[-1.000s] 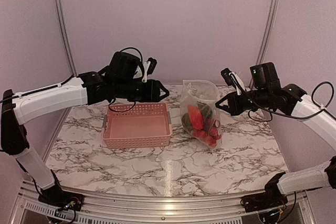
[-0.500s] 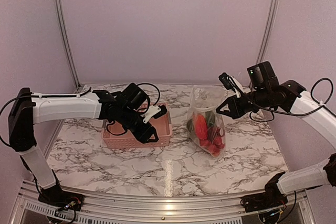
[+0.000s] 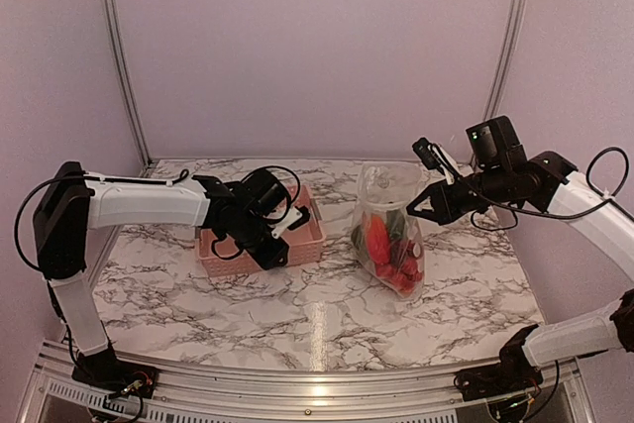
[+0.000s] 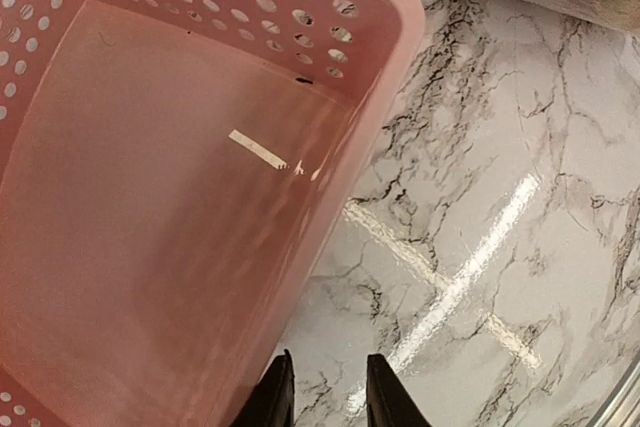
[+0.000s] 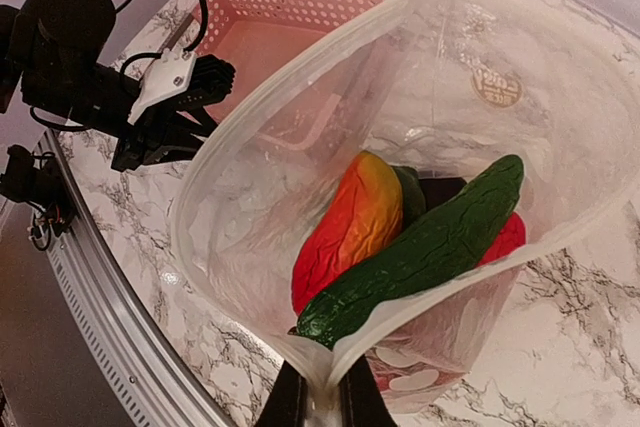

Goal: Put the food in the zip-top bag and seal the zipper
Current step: Adjust the bowl, then adjust the zipper food storage bag at the center of the board.

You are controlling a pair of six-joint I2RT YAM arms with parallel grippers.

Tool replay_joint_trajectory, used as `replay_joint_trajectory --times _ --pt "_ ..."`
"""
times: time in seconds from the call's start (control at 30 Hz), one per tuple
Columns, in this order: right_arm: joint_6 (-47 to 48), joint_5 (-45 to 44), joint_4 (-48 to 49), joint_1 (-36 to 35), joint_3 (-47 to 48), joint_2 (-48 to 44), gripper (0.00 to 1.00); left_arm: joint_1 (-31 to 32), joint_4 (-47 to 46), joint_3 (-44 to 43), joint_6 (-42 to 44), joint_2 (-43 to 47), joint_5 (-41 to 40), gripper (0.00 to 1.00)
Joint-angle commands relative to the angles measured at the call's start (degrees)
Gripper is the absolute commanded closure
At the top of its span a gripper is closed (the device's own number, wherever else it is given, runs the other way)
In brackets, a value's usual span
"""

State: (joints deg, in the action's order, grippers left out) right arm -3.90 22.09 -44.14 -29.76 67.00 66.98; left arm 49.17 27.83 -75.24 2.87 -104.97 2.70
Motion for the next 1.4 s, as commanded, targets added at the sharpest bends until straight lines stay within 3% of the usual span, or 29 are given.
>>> replay_joint_trajectory --times 0.0,0.2,0.3,0.47,0.7,0.87,1.0,1.1,1.27,1.37 --pt "-1.2 1.4 2.1 -0.8 1.5 0.2 0.98 -2.8 1.8 0.9 -7.0 -0.5 -9.8 0.75" --pt "-1.1 2.0 2.2 -1.3 1.6 1.2 0.98 -10.5 -6.3 4.8 -15.2 2.2 -8.2 0.74" --pt "-1.1 2.6 2.0 -1.7 1.4 1.3 0.98 -12.4 -9.0 1.9 -15.0 0.7 -4.1 0.72" --pt "0.0 4.3 -0.1 -3.3 1.9 1.3 0.98 -10.6 -7.4 -8.1 -15.7 -1.4 2.9 0.66" --pt "0.7 6.3 -3.8 -5.5 3.3 0.3 0.98 -7.4 -14.5 -13.1 -23.9 1.9 7.0 0.53" --pt "0.7 7.4 -6.2 -5.9 4.0 -0.8 0.98 -7.0 -16.5 -18.3 -28.9 -2.1 15.5 0.46" --pt "1.6 7.7 -8.2 -6.1 3.6 -0.9 0.98 -5.1 -17.8 -22.8 -33.0 -5.1 17.2 0.44" --pt "1.4 7.6 -8.8 -6.2 3.4 -1.0 0.98 -3.5 -14.7 -29.2 -36.0 -9.0 16.8 0.44" --pt "0.7 7.7 -8.5 -6.3 3.6 -1.2 0.98 -1.1 -0.7 -46.8 -38.4 -17.9 12.9 0.45" --pt "0.7 7.6 -8.6 -6.3 3.6 -1.3 0.98 -0.3 3.2 -50.1 -39.5 -20.5 11.4 0.49"
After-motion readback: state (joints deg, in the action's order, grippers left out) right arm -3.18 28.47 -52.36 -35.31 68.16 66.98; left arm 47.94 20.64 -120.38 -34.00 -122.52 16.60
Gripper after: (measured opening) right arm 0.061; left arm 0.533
